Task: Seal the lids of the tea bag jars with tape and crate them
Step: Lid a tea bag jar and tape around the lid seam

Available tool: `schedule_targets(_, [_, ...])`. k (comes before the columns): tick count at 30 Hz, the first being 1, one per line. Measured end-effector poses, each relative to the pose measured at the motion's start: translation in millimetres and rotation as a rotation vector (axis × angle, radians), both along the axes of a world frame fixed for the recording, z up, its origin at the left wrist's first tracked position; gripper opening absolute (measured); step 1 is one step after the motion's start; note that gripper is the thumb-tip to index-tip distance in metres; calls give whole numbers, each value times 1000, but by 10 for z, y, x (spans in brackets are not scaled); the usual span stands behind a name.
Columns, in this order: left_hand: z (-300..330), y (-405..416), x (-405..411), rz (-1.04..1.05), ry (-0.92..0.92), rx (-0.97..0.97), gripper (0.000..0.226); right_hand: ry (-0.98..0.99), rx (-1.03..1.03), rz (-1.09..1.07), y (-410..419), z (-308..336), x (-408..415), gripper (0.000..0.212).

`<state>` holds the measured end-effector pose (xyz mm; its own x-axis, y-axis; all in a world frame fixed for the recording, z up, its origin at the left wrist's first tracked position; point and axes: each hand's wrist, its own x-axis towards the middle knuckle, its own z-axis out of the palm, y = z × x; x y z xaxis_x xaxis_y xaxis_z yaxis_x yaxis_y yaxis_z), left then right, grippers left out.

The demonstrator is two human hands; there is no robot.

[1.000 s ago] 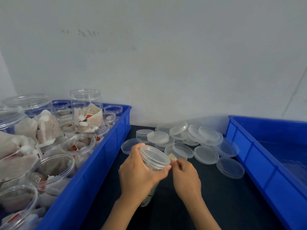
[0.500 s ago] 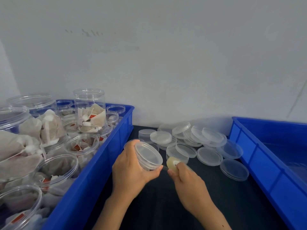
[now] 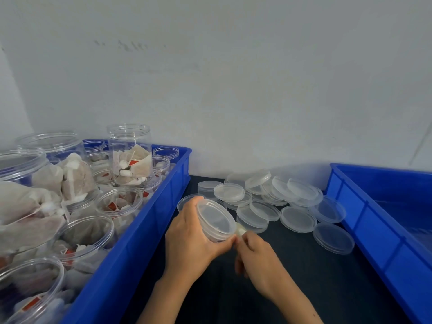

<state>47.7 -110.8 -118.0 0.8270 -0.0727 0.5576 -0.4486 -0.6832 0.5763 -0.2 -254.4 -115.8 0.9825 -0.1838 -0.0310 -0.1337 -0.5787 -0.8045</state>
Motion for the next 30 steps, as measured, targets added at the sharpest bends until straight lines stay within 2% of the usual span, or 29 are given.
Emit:
schedule_targets(14, [0,-74,-39,21,-17,-33,103,-52,-225,-138,98,-10,41,29])
schedule_targets(30, [20,-130,-85,89,-29,-85,101,-13,-159,-186,84,0,138,28])
